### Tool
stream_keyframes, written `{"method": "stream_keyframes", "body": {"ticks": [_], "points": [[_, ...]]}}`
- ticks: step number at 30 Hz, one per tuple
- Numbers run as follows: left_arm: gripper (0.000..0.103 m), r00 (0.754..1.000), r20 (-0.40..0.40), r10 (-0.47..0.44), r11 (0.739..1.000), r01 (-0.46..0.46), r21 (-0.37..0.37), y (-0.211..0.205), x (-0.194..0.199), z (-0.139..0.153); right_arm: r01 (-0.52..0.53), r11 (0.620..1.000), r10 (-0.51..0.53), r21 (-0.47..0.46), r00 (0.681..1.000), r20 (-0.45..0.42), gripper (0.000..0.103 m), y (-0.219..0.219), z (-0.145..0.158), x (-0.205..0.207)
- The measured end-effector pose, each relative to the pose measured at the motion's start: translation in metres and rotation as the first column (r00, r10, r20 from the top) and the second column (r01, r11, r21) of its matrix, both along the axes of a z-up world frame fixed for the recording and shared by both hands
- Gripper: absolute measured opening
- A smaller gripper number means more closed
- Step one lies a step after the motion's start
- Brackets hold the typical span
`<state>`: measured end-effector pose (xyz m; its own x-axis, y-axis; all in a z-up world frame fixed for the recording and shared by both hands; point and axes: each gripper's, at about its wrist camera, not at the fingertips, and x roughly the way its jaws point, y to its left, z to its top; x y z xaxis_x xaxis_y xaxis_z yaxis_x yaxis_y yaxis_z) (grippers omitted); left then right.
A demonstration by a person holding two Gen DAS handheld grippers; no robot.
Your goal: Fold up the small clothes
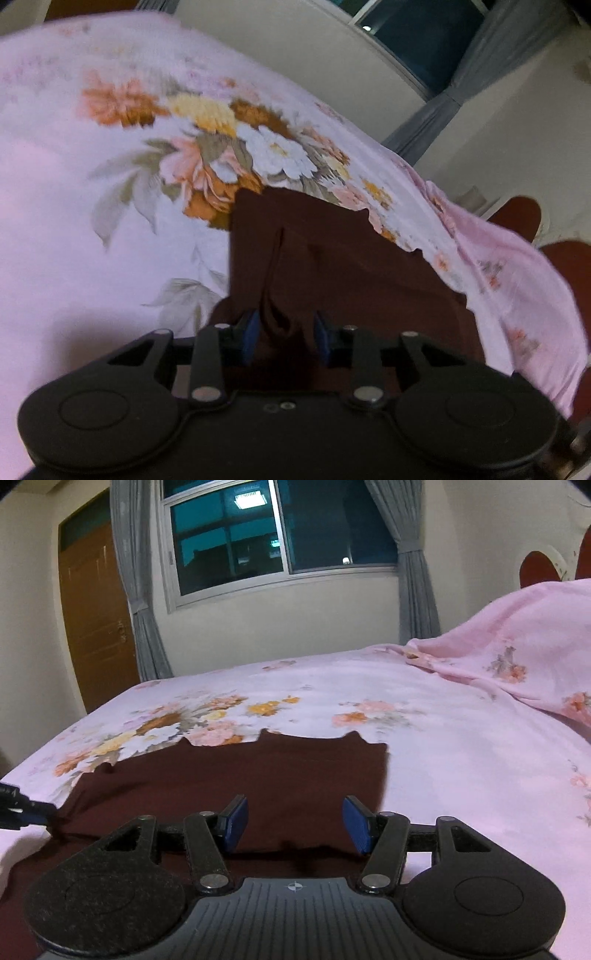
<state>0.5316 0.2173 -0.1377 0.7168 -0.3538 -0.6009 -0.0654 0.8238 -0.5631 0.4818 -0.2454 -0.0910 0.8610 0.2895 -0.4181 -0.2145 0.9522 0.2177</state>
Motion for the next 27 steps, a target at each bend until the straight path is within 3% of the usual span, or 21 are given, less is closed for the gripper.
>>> {"method": "stream_keyframes", "body": {"ticks": [2,5,8,15,16,17,21,26,27], "points": [[0.028,1.0,-0.008,-0.003,1.0,0.003,-0.03,0.001,0.005,-0.002,0.004,1.0,-0.004,0.007,1.0,-0.003,0.057,-0.007,-0.003,0.0],[0.028,1.0,-0.02,0.007,1.0,-0.007,0.013,-0.001,0.013,-0.002,0.015,0.999,-0.015,0.031,1.0,-0.007,0.057,-0.016,-0.008,0.003],[0.028,1.0,-0.023,0.011,1.0,-0.011,-0.015,0.005,0.022,-0.005,0.019,0.999,-0.018,0.043,1.0,-0.014,0.057,-0.02,-0.012,0.006],[0.027,1.0,-0.027,-0.002,0.989,-0.002,-0.15,0.016,0.041,-0.027,0.067,0.997,-0.066,0.031,0.997,-0.035,0.057,-0.024,-0.016,0.023],[0.017,1.0,-0.02,0.01,0.985,-0.013,-0.174,0.018,0.043,-0.029,0.069,0.997,-0.068,0.022,0.997,-0.041,0.057,-0.023,-0.017,0.029],[0.007,1.0,-0.014,0.023,0.984,-0.025,-0.174,0.018,0.044,-0.029,0.069,0.997,-0.069,0.014,0.996,-0.05,0.057,-0.021,-0.018,0.034],[0.004,0.99,0.117,0.08,0.988,-0.064,-0.14,0.011,0.024,-0.02,0.095,0.987,-0.12,-0.133,0.972,-0.2,0.057,-0.008,-0.041,0.064],[0.007,0.983,0.12,0.14,0.988,-0.13,-0.085,0.016,0.011,-0.03,0.085,0.989,-0.109,-0.122,0.974,-0.2,0.057,-0.015,-0.048,0.064],[0.016,0.983,0.119,0.141,0.988,-0.132,-0.077,0.017,0.012,-0.029,0.092,0.992,-0.106,-0.083,0.979,-0.175,0.057,-0.021,-0.044,0.063]]}}
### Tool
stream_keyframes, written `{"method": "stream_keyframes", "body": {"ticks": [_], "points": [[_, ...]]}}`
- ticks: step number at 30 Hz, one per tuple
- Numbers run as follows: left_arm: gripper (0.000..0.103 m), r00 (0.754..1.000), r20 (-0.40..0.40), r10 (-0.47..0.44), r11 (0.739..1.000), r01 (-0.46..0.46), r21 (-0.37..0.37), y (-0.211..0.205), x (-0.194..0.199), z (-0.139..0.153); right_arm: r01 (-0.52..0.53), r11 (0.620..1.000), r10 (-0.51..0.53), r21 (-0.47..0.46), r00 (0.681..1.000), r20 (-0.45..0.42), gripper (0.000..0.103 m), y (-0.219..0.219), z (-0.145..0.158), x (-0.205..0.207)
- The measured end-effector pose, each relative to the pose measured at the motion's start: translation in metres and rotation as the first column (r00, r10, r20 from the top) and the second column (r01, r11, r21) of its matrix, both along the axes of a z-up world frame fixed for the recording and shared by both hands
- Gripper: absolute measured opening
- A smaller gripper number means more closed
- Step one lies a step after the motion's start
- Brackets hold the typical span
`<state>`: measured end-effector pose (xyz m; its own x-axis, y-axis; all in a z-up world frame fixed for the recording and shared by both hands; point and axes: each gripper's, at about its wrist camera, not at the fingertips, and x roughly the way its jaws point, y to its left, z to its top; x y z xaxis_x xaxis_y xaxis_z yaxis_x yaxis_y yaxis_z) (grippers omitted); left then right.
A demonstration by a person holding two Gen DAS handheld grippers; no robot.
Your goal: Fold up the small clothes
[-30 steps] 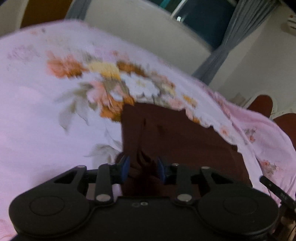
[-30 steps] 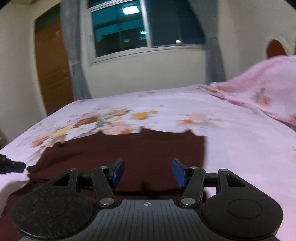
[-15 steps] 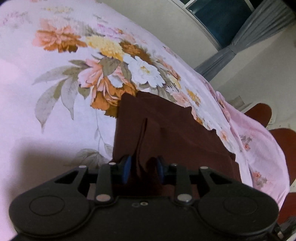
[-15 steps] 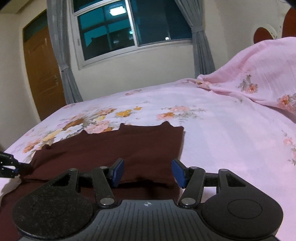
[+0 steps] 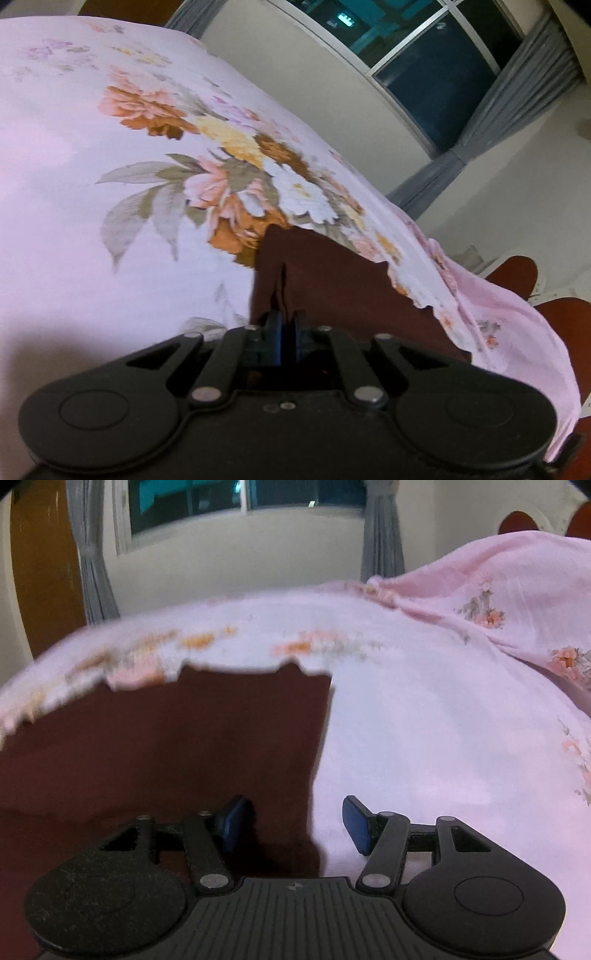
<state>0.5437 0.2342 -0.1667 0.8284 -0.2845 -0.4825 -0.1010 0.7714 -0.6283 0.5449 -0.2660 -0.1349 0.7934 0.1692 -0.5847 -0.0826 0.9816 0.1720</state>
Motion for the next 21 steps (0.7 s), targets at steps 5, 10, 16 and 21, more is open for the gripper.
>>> {"method": "stream_keyframes", "body": {"ticks": [5,10,16,21], "points": [[0.049,1.0,-0.009,-0.01,0.996,0.01,0.088,0.0,0.023,0.014,0.006,1.0,-0.007,0.008,0.999,0.053,0.057,-0.001,0.017,0.031],[0.048,0.996,-0.084,-0.007,0.98,0.023,0.198,-0.01,0.05,0.003,0.025,0.999,-0.026,-0.047,0.999,-0.021,0.057,0.001,0.006,0.089],[0.054,0.998,-0.057,-0.023,0.981,0.033,0.193,-0.002,0.045,0.006,0.002,0.999,-0.003,-0.046,1.0,-0.013,0.058,-0.013,-0.005,0.085],[0.067,0.998,-0.051,-0.038,0.983,0.046,0.177,0.021,0.016,0.016,-0.029,0.997,0.025,0.068,0.998,0.054,0.058,-0.037,0.014,0.043]]}}
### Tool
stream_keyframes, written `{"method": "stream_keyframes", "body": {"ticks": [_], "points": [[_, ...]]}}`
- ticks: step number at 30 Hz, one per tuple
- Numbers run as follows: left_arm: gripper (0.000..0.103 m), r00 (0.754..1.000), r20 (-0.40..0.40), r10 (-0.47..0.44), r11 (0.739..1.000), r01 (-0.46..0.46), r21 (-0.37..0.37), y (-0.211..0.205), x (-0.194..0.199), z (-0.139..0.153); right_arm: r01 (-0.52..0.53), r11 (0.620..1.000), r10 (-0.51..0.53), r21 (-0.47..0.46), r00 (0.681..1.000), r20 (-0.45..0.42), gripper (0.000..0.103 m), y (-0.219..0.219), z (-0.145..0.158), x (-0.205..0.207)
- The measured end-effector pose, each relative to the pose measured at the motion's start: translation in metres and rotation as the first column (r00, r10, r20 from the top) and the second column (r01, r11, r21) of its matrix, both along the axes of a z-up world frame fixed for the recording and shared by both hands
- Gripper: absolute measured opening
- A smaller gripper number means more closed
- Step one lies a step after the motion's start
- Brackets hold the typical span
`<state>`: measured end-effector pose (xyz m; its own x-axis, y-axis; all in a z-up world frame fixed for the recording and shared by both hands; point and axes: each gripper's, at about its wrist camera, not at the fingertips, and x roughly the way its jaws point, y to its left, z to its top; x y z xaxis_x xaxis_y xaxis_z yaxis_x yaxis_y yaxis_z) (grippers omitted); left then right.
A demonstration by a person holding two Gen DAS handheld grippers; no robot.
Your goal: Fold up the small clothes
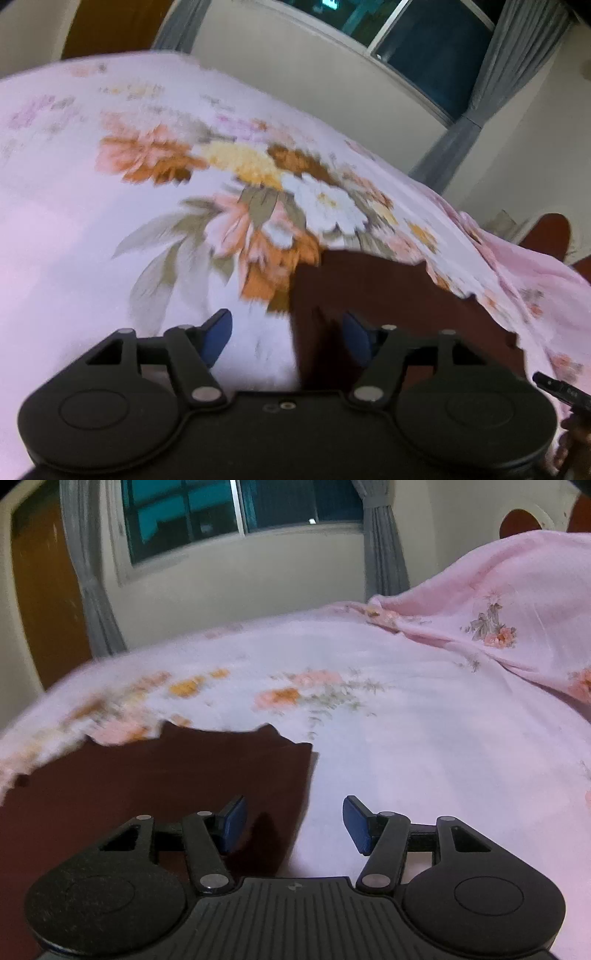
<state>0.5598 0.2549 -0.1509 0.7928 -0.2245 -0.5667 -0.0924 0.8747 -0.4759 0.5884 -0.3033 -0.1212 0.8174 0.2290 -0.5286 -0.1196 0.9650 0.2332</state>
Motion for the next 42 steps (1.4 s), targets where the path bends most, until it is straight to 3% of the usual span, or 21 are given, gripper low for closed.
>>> {"method": "stream_keyframes", "body": {"ticks": [3,6,10,14,17,20,22,25,30,34,39,42], "points": [[0.066,0.999,-0.013,-0.038,0.999,0.038,0.029,0.005,-0.018,0.003,-0.044,0.999,0.045,-0.03,0.998,0.039,0.058,-0.001,0.011,-0.027],[0.063,0.998,-0.03,-0.053,0.998,0.054,0.026,0.008,-0.041,0.007,-0.048,0.998,0.047,0.043,0.999,0.025,0.058,-0.008,0.02,-0.047],[0.061,0.998,-0.043,-0.041,0.999,0.041,-0.011,0.011,-0.063,0.006,-0.059,0.997,0.057,0.058,0.998,0.022,0.058,-0.007,0.025,-0.074],[0.053,0.998,-0.039,-0.045,0.995,0.041,-0.09,0.01,-0.048,0.0,-0.06,0.996,0.058,0.059,0.998,0.032,0.058,0.006,0.028,-0.069],[0.051,0.996,-0.07,-0.054,0.997,0.05,-0.058,-0.001,-0.039,-0.013,-0.037,0.998,0.036,0.045,0.999,0.006,0.058,0.014,0.019,-0.054],[0.048,0.995,-0.063,-0.08,0.997,0.078,-0.03,-0.001,-0.044,-0.012,-0.044,0.999,0.045,0.01,0.992,-0.121,0.057,0.016,-0.009,-0.04],[0.045,0.995,-0.061,-0.084,0.996,0.081,-0.038,0.008,-0.051,-0.009,-0.067,0.998,0.066,-0.01,0.991,-0.114,0.057,0.012,-0.014,-0.046],[0.045,0.995,-0.053,-0.079,0.995,0.076,-0.057,0.021,-0.075,-0.002,-0.073,0.995,0.076,0.065,0.996,-0.041,0.058,-0.008,0.005,-0.072],[0.047,0.99,-0.054,-0.127,0.989,0.122,-0.089,0.022,-0.13,0.003,-0.115,0.992,0.115,0.047,0.993,-0.016,0.057,-0.028,0.029,-0.125],[0.047,0.987,-0.068,-0.147,0.984,0.139,-0.11,0.01,-0.171,0.005,-0.114,0.992,0.115,0.049,0.993,-0.034,0.057,-0.032,0.035,-0.161],[0.046,0.963,-0.101,-0.249,0.953,0.225,-0.204,-0.008,-0.227,-0.001,-0.103,0.976,0.122,0.192,0.988,-0.09,0.057,-0.042,0.036,-0.223],[0.045,0.954,-0.109,-0.279,0.944,0.252,-0.211,-0.014,-0.257,-0.002,-0.109,0.961,0.152,0.256,0.977,-0.152,0.057,-0.048,0.029,-0.262]]}}
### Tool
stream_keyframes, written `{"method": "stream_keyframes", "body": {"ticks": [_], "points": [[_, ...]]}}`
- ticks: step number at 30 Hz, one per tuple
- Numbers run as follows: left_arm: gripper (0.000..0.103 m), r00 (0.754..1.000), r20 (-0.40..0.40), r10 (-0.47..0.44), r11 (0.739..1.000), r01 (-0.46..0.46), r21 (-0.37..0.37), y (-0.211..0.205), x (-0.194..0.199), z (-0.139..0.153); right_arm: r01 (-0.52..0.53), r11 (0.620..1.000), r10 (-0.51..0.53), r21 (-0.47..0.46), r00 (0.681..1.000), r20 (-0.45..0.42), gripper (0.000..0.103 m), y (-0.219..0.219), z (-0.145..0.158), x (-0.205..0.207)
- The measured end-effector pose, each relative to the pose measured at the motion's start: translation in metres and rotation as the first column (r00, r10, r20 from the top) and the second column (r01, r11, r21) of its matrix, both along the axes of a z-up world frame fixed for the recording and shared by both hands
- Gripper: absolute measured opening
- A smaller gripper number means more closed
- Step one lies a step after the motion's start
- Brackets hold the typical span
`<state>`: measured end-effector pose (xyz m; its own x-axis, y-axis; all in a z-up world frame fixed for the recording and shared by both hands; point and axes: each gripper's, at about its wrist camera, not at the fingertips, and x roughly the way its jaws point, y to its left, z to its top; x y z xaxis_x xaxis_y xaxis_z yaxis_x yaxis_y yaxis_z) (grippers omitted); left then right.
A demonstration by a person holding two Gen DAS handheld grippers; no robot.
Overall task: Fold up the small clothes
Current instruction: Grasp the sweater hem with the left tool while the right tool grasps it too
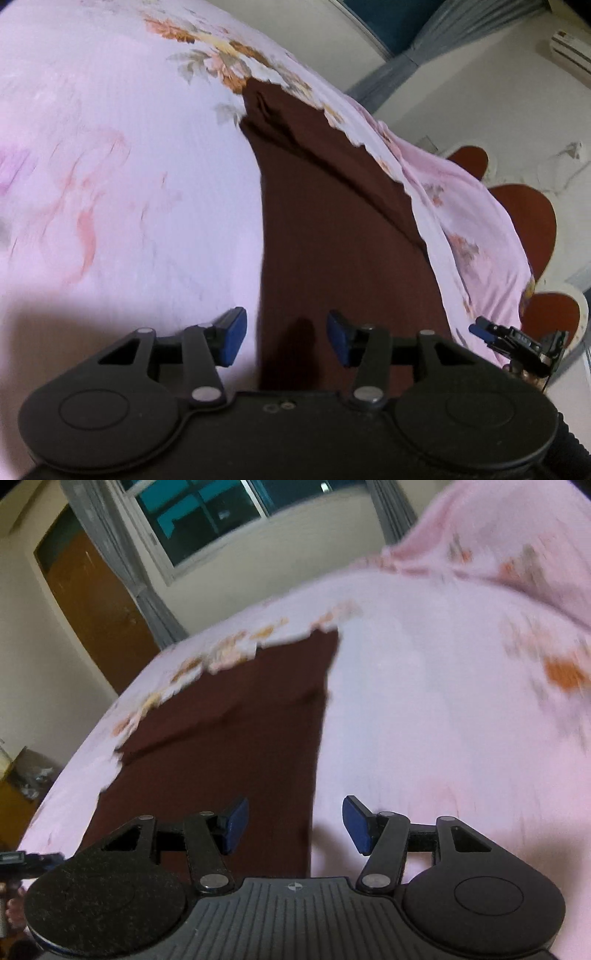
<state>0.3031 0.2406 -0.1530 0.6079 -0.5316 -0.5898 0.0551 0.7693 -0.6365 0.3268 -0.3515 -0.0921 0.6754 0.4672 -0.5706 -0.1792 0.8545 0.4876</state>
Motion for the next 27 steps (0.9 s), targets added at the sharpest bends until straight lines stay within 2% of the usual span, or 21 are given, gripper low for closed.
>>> {"method": "stream_keyframes", "body": {"ticks": [3,6,7,8,10,13,17,19,22,24,27], "points": [[0.045,1.0,-0.014,-0.017,0.999,0.016,-0.047,0.0,-0.018,-0.003,0.004,0.998,0.0,0.068,0.998,-0.062,0.057,-0.008,-0.01,-0.036],[0.042,0.999,-0.036,-0.019,0.989,0.014,-0.147,0.001,-0.026,-0.012,0.027,0.99,-0.01,0.137,0.992,-0.123,0.057,-0.016,-0.022,-0.057],[0.039,0.999,-0.039,-0.017,0.986,0.01,-0.166,0.001,-0.027,-0.016,0.031,0.988,-0.01,0.149,0.99,-0.138,0.05,-0.017,-0.025,-0.063],[0.037,0.999,-0.043,-0.007,0.983,-0.001,-0.185,0.001,-0.027,-0.019,0.029,0.986,-0.005,0.161,0.988,-0.152,0.036,-0.018,-0.029,-0.066],[0.03,0.999,-0.05,0.008,0.972,-0.019,-0.233,0.0,-0.026,-0.026,0.038,0.981,-0.006,0.188,0.986,-0.169,0.033,-0.019,-0.034,-0.069],[0.029,0.998,-0.055,0.023,0.956,-0.038,-0.29,0.002,-0.024,-0.033,0.041,0.962,0.01,0.271,0.983,-0.185,0.034,-0.022,-0.038,-0.067],[0.027,0.998,-0.05,0.023,0.955,-0.037,-0.294,-0.001,-0.023,-0.034,0.002,0.949,0.071,0.314,0.972,-0.222,0.034,-0.016,-0.043,-0.062],[0.007,0.998,-0.06,0.025,0.956,-0.042,-0.289,-0.002,-0.024,-0.037,0.004,0.942,0.076,0.337,0.972,-0.224,0.033,-0.015,-0.045,-0.061],[0.005,0.997,-0.064,0.037,0.957,-0.054,-0.284,-0.001,-0.025,-0.042,0.01,0.934,0.079,0.358,0.97,-0.231,0.004,-0.013,-0.053,-0.058],[0.005,0.997,-0.058,0.048,0.954,-0.063,-0.292,0.0,-0.027,-0.042,0.017,0.928,0.071,0.372,0.973,-0.22,0.004,-0.013,-0.056,-0.057],[0.004,0.997,-0.041,0.065,0.951,-0.074,-0.299,0.004,-0.029,-0.035,0.045,0.899,0.039,0.436,0.983,-0.182,0.003,-0.025,-0.055,-0.063]]}}
